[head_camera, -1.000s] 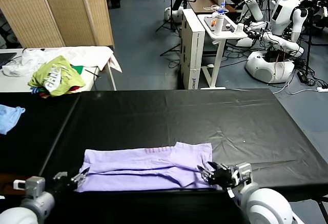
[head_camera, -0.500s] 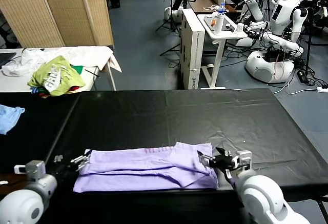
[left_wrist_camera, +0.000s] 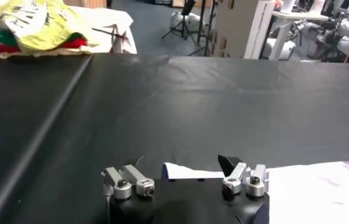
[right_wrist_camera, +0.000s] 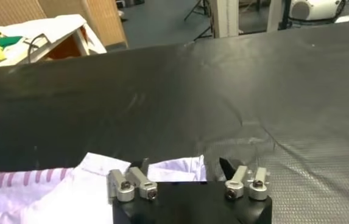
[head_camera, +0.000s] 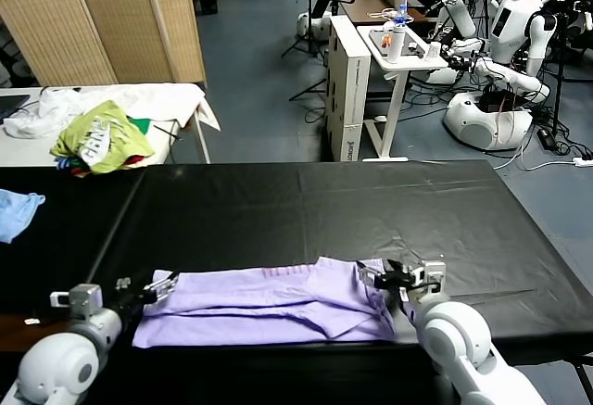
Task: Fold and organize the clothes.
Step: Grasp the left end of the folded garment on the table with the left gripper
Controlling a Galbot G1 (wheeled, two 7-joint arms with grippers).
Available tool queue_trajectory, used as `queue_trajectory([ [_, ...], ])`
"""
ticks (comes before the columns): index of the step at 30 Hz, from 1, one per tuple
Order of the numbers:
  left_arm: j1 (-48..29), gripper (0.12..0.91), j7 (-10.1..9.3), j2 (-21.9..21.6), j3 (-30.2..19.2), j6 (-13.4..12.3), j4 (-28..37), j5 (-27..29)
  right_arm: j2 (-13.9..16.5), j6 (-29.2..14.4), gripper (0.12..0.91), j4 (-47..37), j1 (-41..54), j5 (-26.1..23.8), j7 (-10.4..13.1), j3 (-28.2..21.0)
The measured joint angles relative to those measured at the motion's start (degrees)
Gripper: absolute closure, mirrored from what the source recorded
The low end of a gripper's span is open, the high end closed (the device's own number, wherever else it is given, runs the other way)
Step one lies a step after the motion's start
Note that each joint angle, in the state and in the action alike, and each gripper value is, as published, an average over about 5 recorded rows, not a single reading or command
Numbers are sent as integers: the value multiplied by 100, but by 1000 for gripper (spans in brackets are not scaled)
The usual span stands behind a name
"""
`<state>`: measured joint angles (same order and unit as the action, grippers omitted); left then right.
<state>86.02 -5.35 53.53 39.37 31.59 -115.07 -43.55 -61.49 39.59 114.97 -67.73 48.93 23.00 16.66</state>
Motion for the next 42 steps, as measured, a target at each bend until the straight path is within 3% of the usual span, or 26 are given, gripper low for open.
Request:
queue_trajectory([
  [5,16,146,3,-2,-17,-29,62,18,-67,-30,334,-47,-7,-80,-21,-5],
  [8,3,247,4,4,-53,-54,88,33,-105,-63,444,-68,-18,-142,-39,-8],
  [13,-45,538,11,58,-139,-93,167,92,-153,-167,738,-72,-36,-220,-57,-1],
  [15,-65,651,23,72,-162,-111,199,99,-183,-250,823,-82,-41,-280,-59,8],
  [18,-123,821,46,73,-196,-157,262,111,-240,-387,859,-118,-52,-402,-61,21],
  [20,-191,872,57,65,-233,-191,319,123,-280,-456,858,-147,-59,-473,-61,25],
  [34,-1073,879,114,60,-645,-305,1010,222,-424,-544,848,-383,91,-536,-190,8],
  [36,-1147,879,126,59,-665,-302,1051,240,-381,-499,801,-341,73,-483,-200,26],
  [38,-1165,860,136,36,-658,-297,1055,264,-320,-479,702,-280,38,-436,-209,57],
  [42,-1076,680,139,-68,-567,-280,984,268,-176,-476,459,-114,-55,-324,-227,141],
])
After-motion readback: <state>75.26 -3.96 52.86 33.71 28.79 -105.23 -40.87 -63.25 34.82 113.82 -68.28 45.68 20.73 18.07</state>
